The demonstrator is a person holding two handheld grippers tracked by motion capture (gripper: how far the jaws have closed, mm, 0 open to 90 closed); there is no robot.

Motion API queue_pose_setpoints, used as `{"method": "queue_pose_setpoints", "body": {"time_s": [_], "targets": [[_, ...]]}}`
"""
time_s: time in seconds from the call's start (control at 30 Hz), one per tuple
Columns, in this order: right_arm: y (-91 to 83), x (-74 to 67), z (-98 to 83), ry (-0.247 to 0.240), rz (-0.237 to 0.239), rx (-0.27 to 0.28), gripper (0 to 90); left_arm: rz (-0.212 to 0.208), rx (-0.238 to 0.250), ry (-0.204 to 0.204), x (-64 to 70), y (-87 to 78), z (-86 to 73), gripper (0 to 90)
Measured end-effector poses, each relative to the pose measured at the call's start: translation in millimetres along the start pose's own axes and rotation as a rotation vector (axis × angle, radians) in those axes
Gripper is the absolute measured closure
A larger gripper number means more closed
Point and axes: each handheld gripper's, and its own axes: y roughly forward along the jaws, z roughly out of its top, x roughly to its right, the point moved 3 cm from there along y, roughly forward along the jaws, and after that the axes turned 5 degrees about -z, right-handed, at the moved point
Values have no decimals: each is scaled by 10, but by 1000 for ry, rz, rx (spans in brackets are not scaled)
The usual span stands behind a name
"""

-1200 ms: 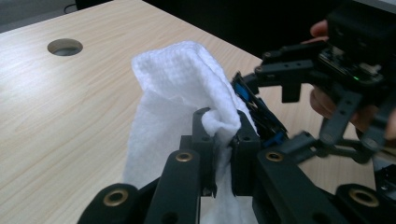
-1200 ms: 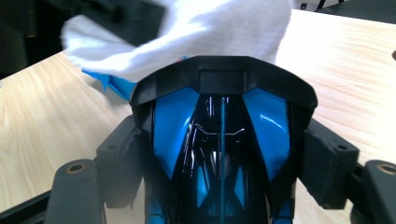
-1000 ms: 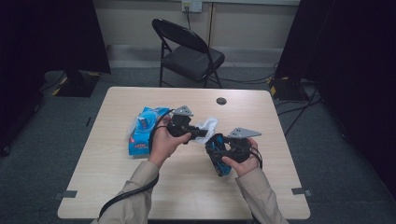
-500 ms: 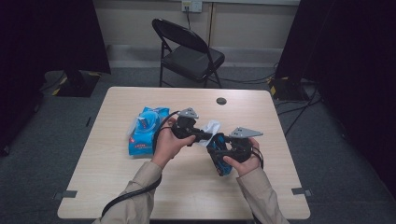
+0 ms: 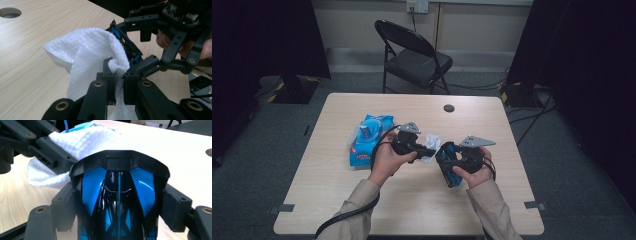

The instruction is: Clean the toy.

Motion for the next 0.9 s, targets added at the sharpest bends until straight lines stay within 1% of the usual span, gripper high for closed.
{"method": "queue_pose_setpoints", "body": {"time_s": [0.07,0.17,0.27,0.3,0.4,0.5,0.53,0.73,0.8,0.9], "targets": [[0,6,-1,2,-1,0,259,-4,0,1,-2,-15,-21,834],[-2,11,1,2,-5,3,258,3,0,1,-6,-52,-44,834],[-2,18,-4,5,-7,2,258,7,11,1,-2,-96,-40,833],[-1,20,-6,5,-7,2,258,12,12,6,-5,-115,-35,833],[8,27,-20,12,1,-3,258,33,25,1,-21,-168,-6,829],[15,9,-19,7,5,-4,258,47,38,-6,-55,-200,41,829],[16,0,-15,5,7,-4,258,52,45,-7,-68,-202,57,829],[15,-41,10,-7,19,3,258,59,49,-6,-86,-164,135,829],[21,-43,2,-7,23,0,258,53,52,-8,-82,-143,159,828],[28,-45,-7,-7,26,-3,258,55,53,0,-80,-113,197,828]]}}
